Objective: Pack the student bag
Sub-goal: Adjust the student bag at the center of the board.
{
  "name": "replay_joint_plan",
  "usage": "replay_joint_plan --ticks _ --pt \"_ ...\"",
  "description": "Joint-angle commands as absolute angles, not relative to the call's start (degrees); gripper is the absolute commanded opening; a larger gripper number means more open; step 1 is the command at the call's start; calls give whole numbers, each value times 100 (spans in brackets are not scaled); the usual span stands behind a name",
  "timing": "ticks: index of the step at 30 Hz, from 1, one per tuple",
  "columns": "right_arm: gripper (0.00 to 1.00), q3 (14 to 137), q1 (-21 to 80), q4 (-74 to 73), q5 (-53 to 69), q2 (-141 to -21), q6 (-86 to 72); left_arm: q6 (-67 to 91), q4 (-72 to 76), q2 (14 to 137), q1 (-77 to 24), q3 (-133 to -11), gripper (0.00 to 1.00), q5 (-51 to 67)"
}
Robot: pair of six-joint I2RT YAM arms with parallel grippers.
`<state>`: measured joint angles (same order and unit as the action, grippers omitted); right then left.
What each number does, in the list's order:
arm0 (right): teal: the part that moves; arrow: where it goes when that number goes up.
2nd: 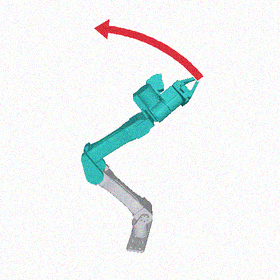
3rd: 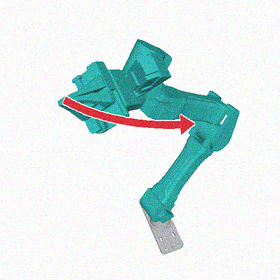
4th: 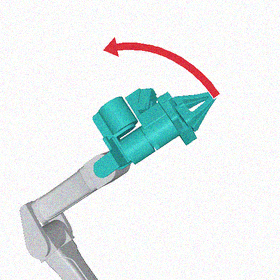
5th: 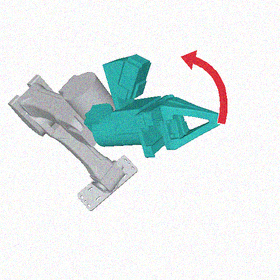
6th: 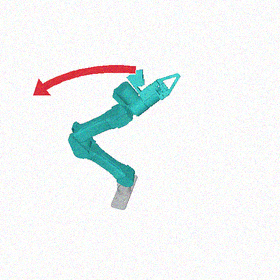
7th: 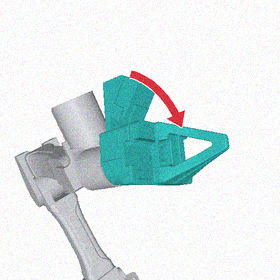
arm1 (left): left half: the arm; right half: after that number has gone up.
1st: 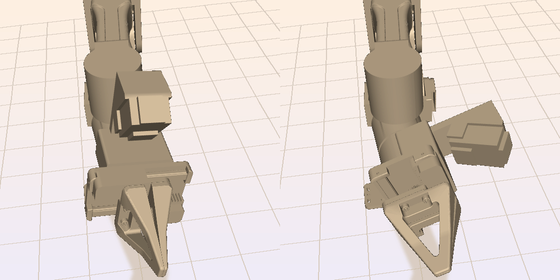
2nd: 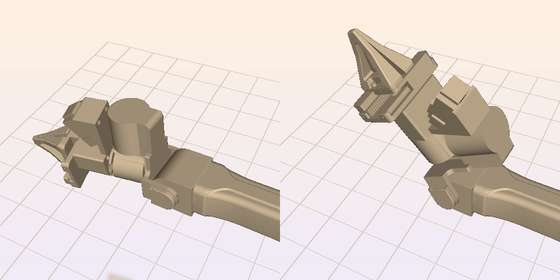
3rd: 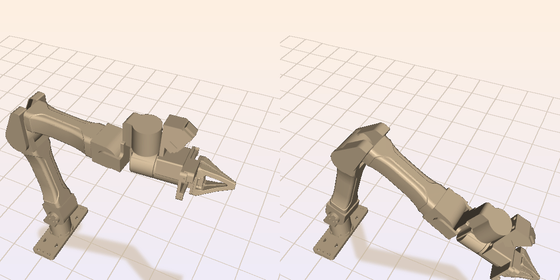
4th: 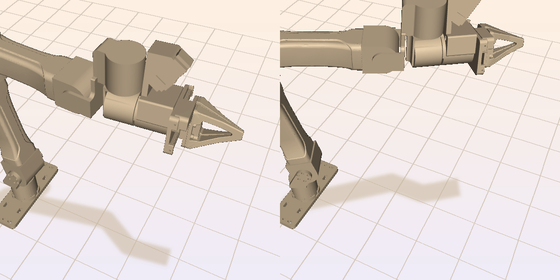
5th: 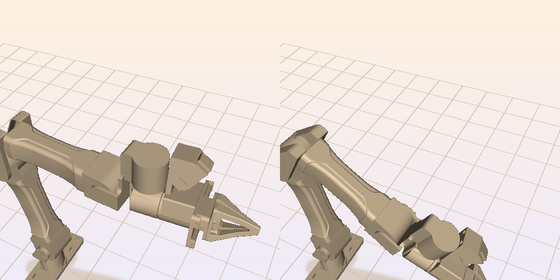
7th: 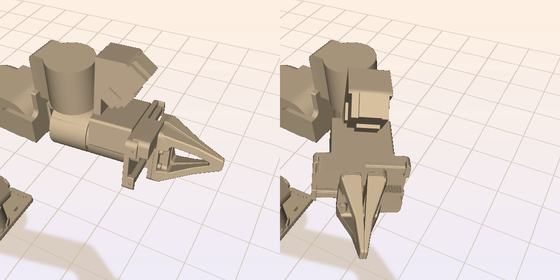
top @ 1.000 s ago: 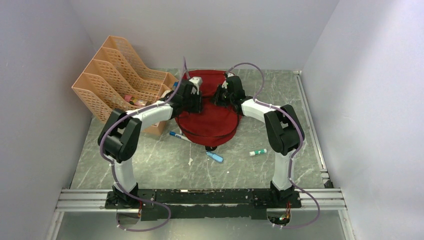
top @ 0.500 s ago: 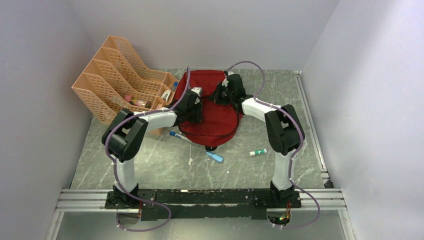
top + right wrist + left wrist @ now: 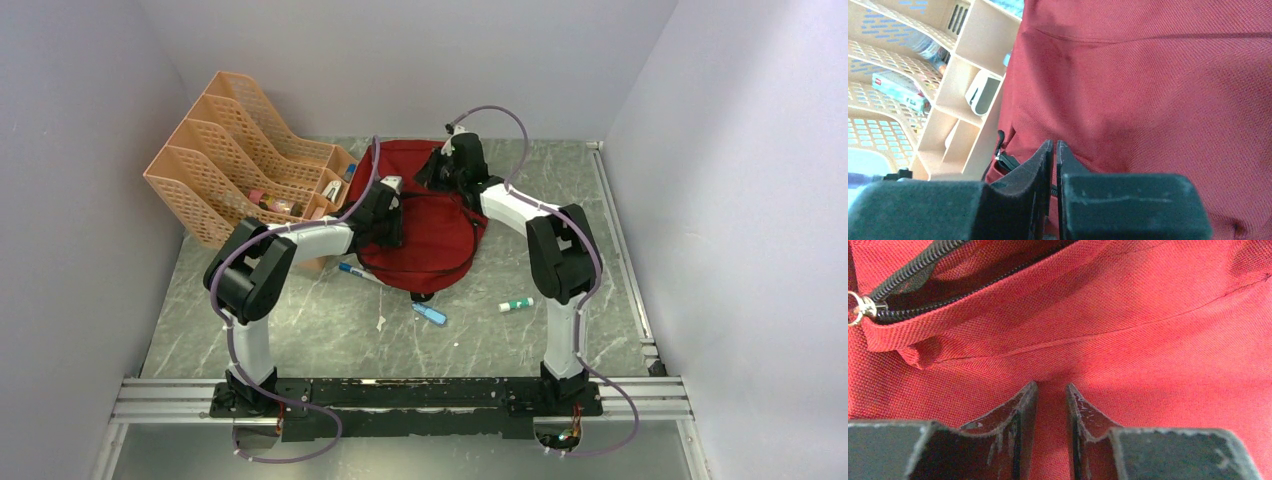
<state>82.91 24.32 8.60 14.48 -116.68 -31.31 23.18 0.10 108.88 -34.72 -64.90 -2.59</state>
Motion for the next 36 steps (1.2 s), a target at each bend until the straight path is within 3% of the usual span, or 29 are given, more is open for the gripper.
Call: replay_joint_plan --ticks 1,4,15,30,36 --pt "12 8411 2403 726 1361 -11821 -2848 2294 -154 10843 -3454 -6506 32 -376" --pt "18 8227 2415 736 1356 -11653 -2407 2276 -136 10748 -3448 -6623 33 -220" --pt "63 7824 2495 558 628 -11161 313 2363 -78 10588 -3402 -6485 32 -54" --pt "71 8172 3066 454 16 -11583 2638 2527 -219 9650 -3111 -5808 32 -56" --pt "70 7428 3354 1642 -174 -11457 3630 2575 -167 9506 -3037 -5524 32 -53"
